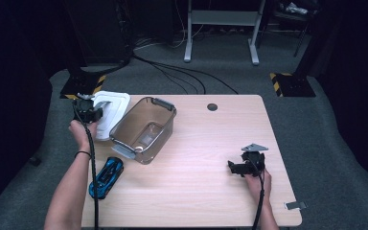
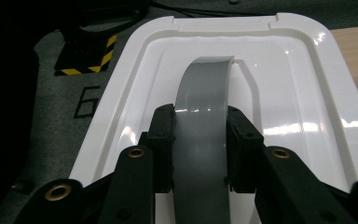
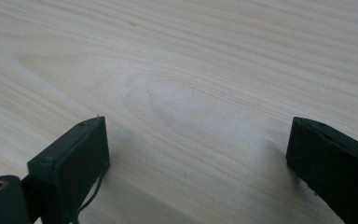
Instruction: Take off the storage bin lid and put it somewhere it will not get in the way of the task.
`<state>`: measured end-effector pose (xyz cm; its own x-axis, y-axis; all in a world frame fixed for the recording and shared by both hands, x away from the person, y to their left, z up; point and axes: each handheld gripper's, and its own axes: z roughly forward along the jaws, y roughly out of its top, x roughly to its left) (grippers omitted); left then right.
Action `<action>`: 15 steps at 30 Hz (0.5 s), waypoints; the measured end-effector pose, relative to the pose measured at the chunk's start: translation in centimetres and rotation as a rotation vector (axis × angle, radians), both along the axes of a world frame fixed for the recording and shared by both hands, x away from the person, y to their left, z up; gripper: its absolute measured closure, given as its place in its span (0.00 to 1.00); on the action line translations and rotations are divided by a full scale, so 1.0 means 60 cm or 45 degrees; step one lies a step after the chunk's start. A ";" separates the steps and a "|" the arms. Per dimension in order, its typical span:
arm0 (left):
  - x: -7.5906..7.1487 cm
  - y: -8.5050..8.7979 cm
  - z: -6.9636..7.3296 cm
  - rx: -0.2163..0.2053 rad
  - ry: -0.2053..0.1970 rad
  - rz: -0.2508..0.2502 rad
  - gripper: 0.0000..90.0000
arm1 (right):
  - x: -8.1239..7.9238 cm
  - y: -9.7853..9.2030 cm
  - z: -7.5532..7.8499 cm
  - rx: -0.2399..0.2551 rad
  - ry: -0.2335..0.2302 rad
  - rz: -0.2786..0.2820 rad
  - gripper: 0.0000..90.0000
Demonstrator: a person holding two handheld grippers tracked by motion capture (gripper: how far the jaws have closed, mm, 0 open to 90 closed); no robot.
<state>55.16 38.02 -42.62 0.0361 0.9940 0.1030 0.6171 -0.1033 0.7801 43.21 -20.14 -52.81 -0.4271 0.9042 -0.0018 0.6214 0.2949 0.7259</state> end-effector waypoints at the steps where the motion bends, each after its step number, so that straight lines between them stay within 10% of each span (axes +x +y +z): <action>1: 0.000 -0.001 -0.005 -0.005 -0.002 0.003 0.75 | 0.000 0.000 0.000 -0.001 0.000 0.001 0.06; 15: 0.002 0.000 -0.046 -0.084 0.034 0.000 0.75 | 0.000 0.000 0.000 -0.001 -0.001 0.001 0.06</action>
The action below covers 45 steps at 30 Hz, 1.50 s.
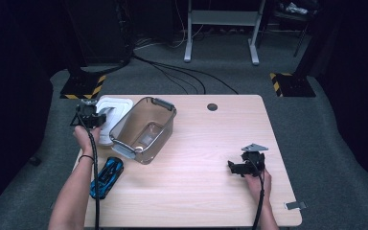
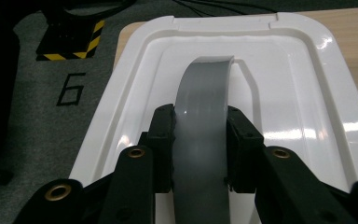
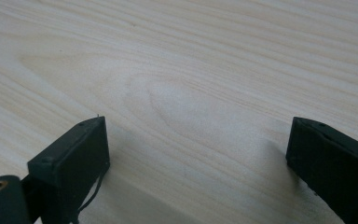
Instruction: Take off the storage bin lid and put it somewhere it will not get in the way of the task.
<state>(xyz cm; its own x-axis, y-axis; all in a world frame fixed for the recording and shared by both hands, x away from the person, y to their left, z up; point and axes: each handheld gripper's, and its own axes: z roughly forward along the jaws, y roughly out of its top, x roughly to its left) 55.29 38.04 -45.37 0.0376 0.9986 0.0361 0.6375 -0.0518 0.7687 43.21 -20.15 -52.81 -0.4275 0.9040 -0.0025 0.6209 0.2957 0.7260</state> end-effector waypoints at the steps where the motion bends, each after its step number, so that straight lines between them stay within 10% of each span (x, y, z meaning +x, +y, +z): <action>1: 0.000 0.000 -0.004 -0.001 0.004 -0.004 0.75 | 0.000 0.000 0.000 0.000 0.000 0.000 0.06; 29: 0.001 -0.005 -0.070 -0.034 0.103 -0.050 0.73 | 0.000 0.000 0.000 0.002 0.002 -0.002 0.06; 45: -0.033 0.031 -0.051 -0.147 0.111 -0.027 0.17 | 0.000 0.000 0.000 0.001 0.000 0.000 0.06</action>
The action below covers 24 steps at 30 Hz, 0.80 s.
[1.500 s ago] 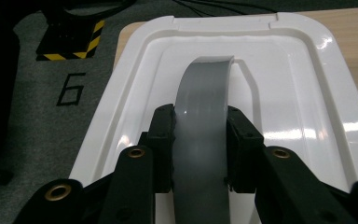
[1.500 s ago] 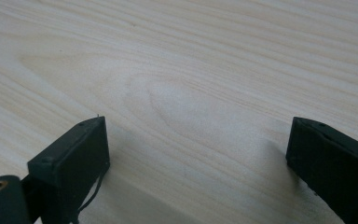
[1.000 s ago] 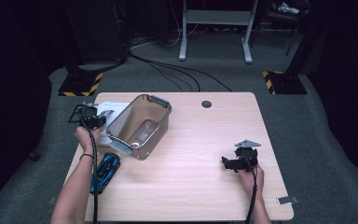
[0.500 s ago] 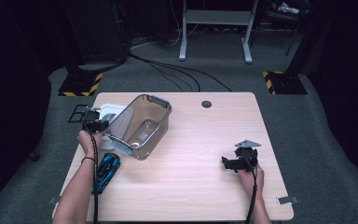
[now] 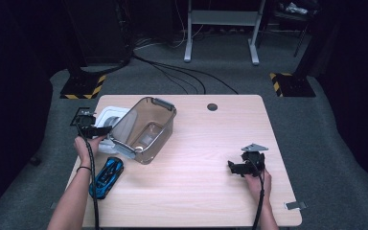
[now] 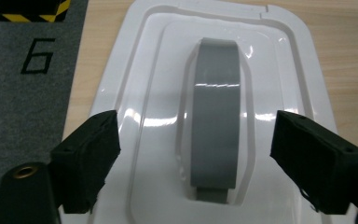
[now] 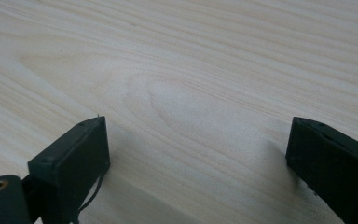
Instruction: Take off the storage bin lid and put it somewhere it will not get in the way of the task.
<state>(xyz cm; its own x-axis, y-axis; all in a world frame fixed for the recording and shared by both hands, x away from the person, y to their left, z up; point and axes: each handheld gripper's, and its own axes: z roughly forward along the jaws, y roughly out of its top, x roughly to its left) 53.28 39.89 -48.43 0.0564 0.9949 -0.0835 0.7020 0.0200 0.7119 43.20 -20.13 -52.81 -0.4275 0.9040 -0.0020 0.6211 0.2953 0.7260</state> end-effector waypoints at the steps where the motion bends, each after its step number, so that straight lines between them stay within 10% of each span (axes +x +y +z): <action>1: -0.005 0.003 0.002 -0.010 -0.026 0.007 0.17 | 0.000 0.000 0.000 0.000 0.000 -0.001 0.06; 24: -0.117 0.003 0.034 0.075 -0.011 -0.201 0.06 | -0.001 0.002 0.000 0.010 -0.002 -0.009 0.06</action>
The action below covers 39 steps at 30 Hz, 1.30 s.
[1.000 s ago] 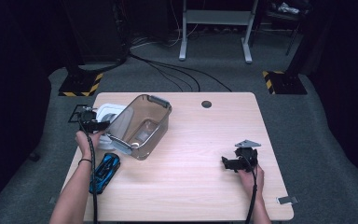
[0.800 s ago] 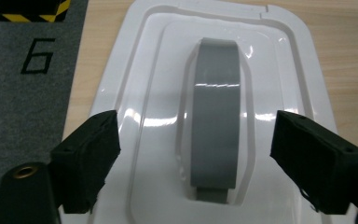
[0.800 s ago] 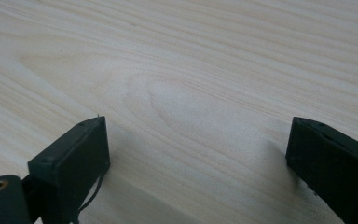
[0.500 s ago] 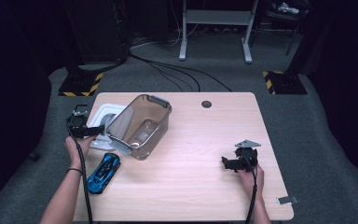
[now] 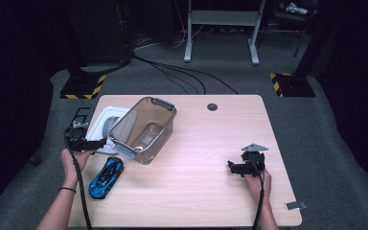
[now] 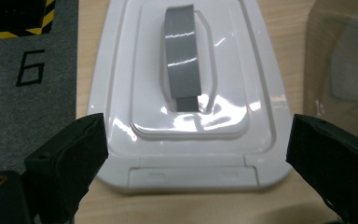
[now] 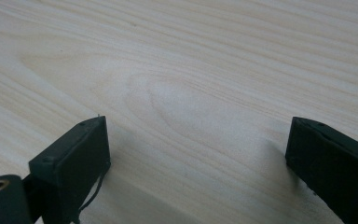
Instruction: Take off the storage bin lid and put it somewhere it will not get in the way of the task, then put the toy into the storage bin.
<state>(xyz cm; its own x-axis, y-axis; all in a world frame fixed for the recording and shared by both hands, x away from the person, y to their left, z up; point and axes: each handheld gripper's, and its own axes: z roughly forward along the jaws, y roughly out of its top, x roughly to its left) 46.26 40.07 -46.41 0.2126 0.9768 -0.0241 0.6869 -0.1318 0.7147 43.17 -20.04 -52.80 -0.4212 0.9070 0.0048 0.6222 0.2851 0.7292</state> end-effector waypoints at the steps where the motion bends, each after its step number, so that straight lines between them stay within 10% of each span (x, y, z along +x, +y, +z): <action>1: -0.003 -0.001 0.000 -0.003 0.001 0.000 0.05 | 0.000 0.000 0.000 0.000 0.000 0.001 0.06; 25: -0.092 -0.032 0.002 -0.026 -0.033 -0.153 0.02 | 0.000 0.001 0.000 0.002 0.003 -0.004 0.06; 39: -0.105 -0.079 -0.020 0.008 0.051 -0.273 0.00 | 0.000 0.001 0.000 0.003 0.002 -0.004 0.06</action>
